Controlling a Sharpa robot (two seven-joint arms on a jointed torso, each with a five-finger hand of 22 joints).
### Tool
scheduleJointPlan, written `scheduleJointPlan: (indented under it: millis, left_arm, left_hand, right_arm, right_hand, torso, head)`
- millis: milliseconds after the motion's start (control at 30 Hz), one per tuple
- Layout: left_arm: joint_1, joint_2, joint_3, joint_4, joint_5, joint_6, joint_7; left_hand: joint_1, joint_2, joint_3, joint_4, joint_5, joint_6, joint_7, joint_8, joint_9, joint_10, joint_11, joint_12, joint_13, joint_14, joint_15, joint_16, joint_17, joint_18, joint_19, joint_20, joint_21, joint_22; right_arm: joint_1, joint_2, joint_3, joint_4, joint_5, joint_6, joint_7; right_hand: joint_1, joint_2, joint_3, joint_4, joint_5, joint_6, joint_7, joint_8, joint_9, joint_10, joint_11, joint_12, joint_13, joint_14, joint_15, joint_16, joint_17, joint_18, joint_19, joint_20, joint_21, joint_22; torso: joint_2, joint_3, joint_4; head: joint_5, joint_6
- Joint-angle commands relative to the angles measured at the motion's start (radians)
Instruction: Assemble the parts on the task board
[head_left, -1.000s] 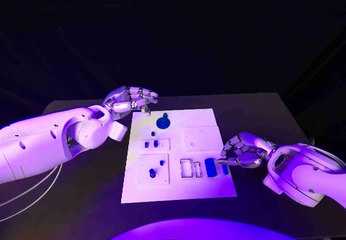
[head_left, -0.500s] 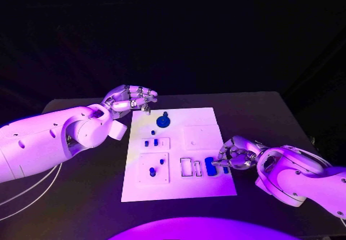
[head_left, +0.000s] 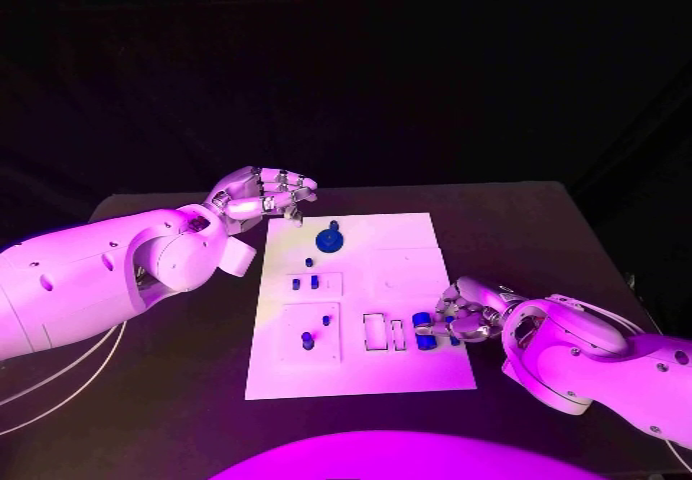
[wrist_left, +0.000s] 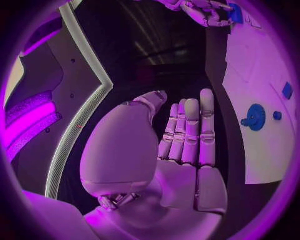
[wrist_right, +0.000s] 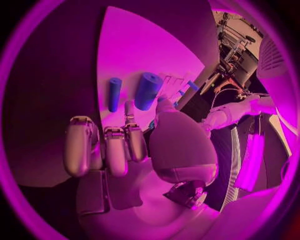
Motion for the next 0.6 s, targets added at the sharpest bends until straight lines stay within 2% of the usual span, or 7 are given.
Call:
scheduleJointPlan:
  millis: [33,267,367,467,600]
  left_arm:
    - [0.000,0.002,0.000,0.003,0.008,0.019,0.008]
    - [0.000,0.000,0.000,0.003,0.008,0.021,0.005]
    - [0.000,0.000,0.000,0.003,0.008,0.022,0.003]
    - [0.000,0.000,0.000,0.003,0.008,0.023,0.002]
    - [0.000,-0.001,0.000,0.004,0.008,0.024,0.001]
  left_hand:
    - [-0.003,0.004,-0.003,0.003,0.000,-0.005,-0.002,0.006,-0.001,-0.006,0.000,0.005,0.001,-0.005,0.005,0.001,0.002,0.006,0.002,0.007,-0.006,-0.001]
    - [-0.002,0.007,-0.003,0.005,0.001,-0.005,-0.001,0.007,-0.001,-0.007,0.001,0.005,0.001,-0.005,0.005,0.001,0.002,0.006,0.002,0.007,-0.008,-0.002]
    - [-0.002,0.007,-0.003,0.005,0.001,-0.005,-0.001,0.007,-0.001,-0.007,0.001,0.005,0.001,-0.005,0.005,0.001,0.002,0.006,0.002,0.007,-0.008,-0.002]
    - [-0.003,0.008,-0.003,0.007,0.001,-0.005,-0.001,0.007,-0.001,-0.007,0.001,0.005,0.001,-0.005,0.006,0.000,0.002,0.006,0.002,0.007,-0.008,-0.003]
    - [-0.003,0.008,-0.003,0.007,0.001,-0.005,-0.001,0.007,-0.001,-0.007,0.001,0.005,0.001,-0.005,0.006,0.000,0.002,0.006,0.002,0.007,-0.008,-0.003]
  right_arm:
    - [-0.003,0.009,0.000,-0.007,-0.048,0.038,-0.026]
    - [-0.009,0.020,-0.001,-0.018,-0.055,0.099,-0.031]
    - [-0.012,0.024,-0.001,-0.020,-0.045,0.137,-0.032]
    - [-0.013,0.026,-0.001,-0.021,-0.038,0.159,-0.032]
    - [-0.013,0.028,-0.002,-0.022,-0.033,0.169,-0.033]
  right_hand:
    - [-0.011,-0.002,-0.010,0.000,-0.007,0.004,-0.005,0.008,0.002,0.004,-0.004,-0.004,0.084,0.083,-0.009,0.004,0.158,-0.017,0.050,-0.005,0.005,0.198]
    - [-0.014,-0.001,-0.017,-0.001,-0.006,0.022,-0.014,0.035,0.010,0.006,-0.011,-0.005,0.088,0.084,-0.015,0.006,0.164,-0.017,0.052,-0.009,0.010,0.201]
    - [-0.008,-0.006,-0.020,-0.001,0.000,0.039,-0.022,0.059,0.017,0.011,-0.019,-0.004,0.093,0.086,-0.020,0.009,0.172,-0.019,0.054,-0.013,0.021,0.205]
    - [0.011,-0.003,-0.015,-0.002,0.033,0.047,-0.032,0.087,0.029,0.015,-0.028,-0.004,0.099,0.087,-0.029,0.011,0.177,-0.020,0.056,-0.021,0.026,0.207]
    - [0.037,-0.001,-0.012,-0.003,0.080,0.039,-0.035,0.102,0.035,0.017,-0.031,-0.006,0.102,0.087,-0.032,0.011,0.179,-0.020,0.056,-0.025,0.026,0.208]
  torso:
    - [-0.001,0.0004,0.0011]
    - [0.000,-0.0010,0.0002]
    - [-0.001,-0.0014,0.0003]
    - [-0.001,-0.0020,0.0007]
    - [-0.002,-0.0031,0.0010]
  head:
    - [0.001,-0.002]
    - [0.001,-0.006]
    - [0.000,-0.007]
    - [-0.002,-0.008]
    - [-0.004,-0.009]
